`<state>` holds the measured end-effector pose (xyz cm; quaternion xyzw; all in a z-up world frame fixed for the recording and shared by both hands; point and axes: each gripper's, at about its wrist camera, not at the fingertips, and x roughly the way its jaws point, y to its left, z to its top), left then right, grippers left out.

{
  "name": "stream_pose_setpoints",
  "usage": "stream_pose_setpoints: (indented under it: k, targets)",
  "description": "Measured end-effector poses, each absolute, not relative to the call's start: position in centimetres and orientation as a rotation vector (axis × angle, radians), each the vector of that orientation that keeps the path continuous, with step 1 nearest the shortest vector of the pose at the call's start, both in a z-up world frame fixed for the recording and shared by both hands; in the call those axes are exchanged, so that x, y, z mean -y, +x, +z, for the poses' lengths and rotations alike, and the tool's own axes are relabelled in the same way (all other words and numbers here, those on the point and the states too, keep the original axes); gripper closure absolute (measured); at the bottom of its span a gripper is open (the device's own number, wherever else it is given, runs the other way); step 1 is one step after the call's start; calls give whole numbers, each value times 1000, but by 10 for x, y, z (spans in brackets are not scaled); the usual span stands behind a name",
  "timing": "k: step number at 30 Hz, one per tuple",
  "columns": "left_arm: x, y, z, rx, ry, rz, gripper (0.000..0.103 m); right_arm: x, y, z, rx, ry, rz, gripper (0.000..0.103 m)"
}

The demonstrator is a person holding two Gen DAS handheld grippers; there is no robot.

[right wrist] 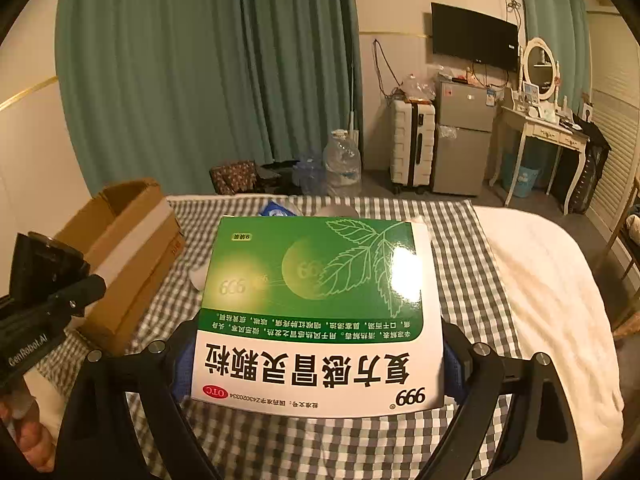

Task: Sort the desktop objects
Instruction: 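Carry the black cup and green medicine box with both tools to the cardboard box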

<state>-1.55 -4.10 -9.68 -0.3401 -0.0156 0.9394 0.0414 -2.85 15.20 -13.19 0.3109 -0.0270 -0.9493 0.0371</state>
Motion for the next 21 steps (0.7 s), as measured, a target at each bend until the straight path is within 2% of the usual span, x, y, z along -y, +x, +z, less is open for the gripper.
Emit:
stream_pose_setpoints:
  k: [12, 21]
  targets:
    - [69, -21, -72, 94, -999, 2914, 75, -140, -40, -99, 143, 974, -2936, 12]
    - [105, -33, -65, 125, -1018, 2960, 75, -113, -52, -76, 107, 918, -2912, 12]
